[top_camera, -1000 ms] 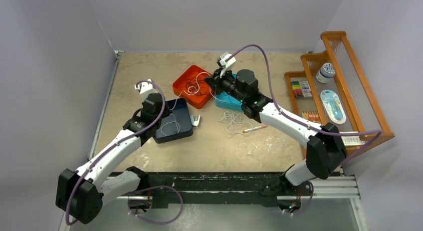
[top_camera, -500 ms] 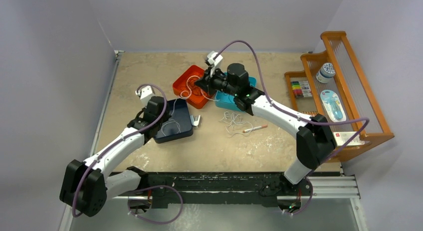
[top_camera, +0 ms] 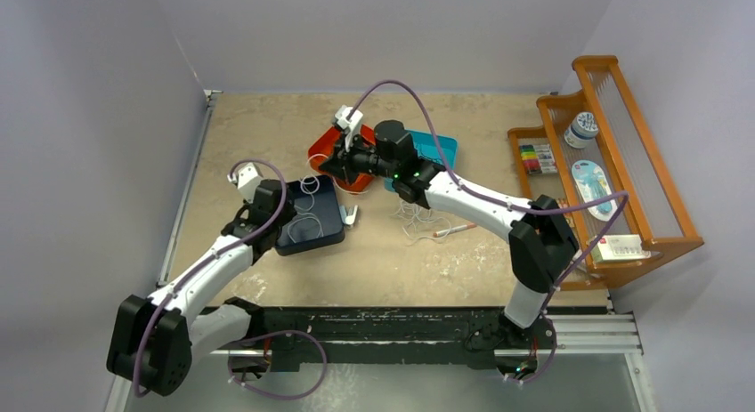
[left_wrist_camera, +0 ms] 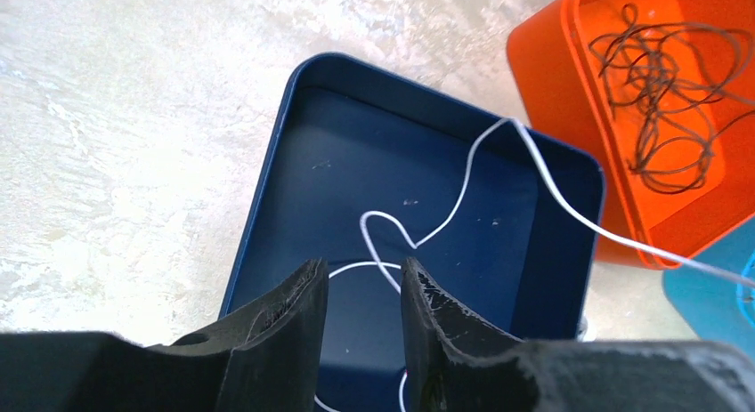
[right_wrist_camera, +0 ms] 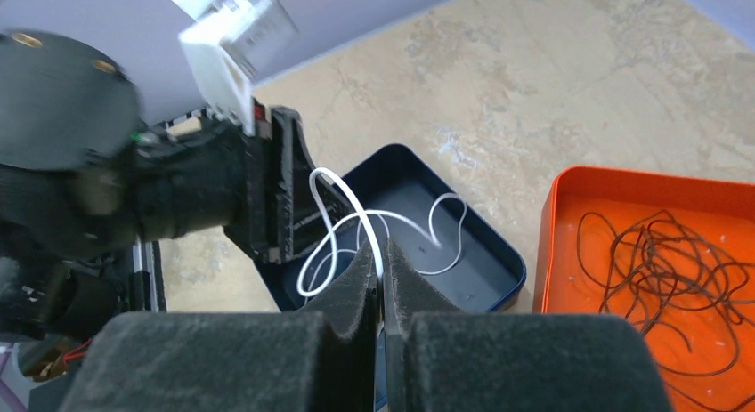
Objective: Untangle the cables
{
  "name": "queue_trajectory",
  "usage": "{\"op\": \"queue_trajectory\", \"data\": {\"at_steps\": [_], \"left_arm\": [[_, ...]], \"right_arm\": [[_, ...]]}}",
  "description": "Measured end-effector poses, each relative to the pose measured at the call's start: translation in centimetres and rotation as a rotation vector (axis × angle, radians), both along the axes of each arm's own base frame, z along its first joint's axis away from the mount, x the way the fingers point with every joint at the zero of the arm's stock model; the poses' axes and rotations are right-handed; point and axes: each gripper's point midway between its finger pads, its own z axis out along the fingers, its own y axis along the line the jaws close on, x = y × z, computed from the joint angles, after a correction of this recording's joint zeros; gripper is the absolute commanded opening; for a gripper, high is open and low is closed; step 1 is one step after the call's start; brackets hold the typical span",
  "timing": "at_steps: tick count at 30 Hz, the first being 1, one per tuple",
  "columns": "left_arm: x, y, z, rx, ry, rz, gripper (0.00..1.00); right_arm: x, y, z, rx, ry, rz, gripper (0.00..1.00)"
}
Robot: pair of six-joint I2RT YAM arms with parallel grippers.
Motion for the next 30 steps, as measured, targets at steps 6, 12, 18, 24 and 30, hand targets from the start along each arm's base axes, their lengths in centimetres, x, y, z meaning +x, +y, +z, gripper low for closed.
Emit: {"op": "queue_trajectory", "data": {"at_steps": [6,12,18,24,30], "left_arm": [[-0.3,0.6,2.7,-0.01,-0.074,0.024,0.44],[-0.2,1.6,7.5,-0.01,-0.181,0.071,0.48],[-0.6,3.5,13.0,0.045,-0.284,0.123,0.48],[-1.2,5.0,17.1,0.11,-0.363,0.155,0.48],[-1.4,5.5,17.4,0.155,-0.353,0.153,0.48]], "right_arm": [[0.5,0.4,-3.3,-0.042,0.07,-0.013,0.0],[1.0,1.3,-4.5,-0.061,0.104,-0.004,0.0],[1.5,3.0,-5.1,-0.073,0.121,0.042,0.0],[1.5,4.4,-7.4,-0.129,0.154,0.07,0.0],[1.2,6.0,-9.9,-0.189,0.182,0.096,0.0]]}}
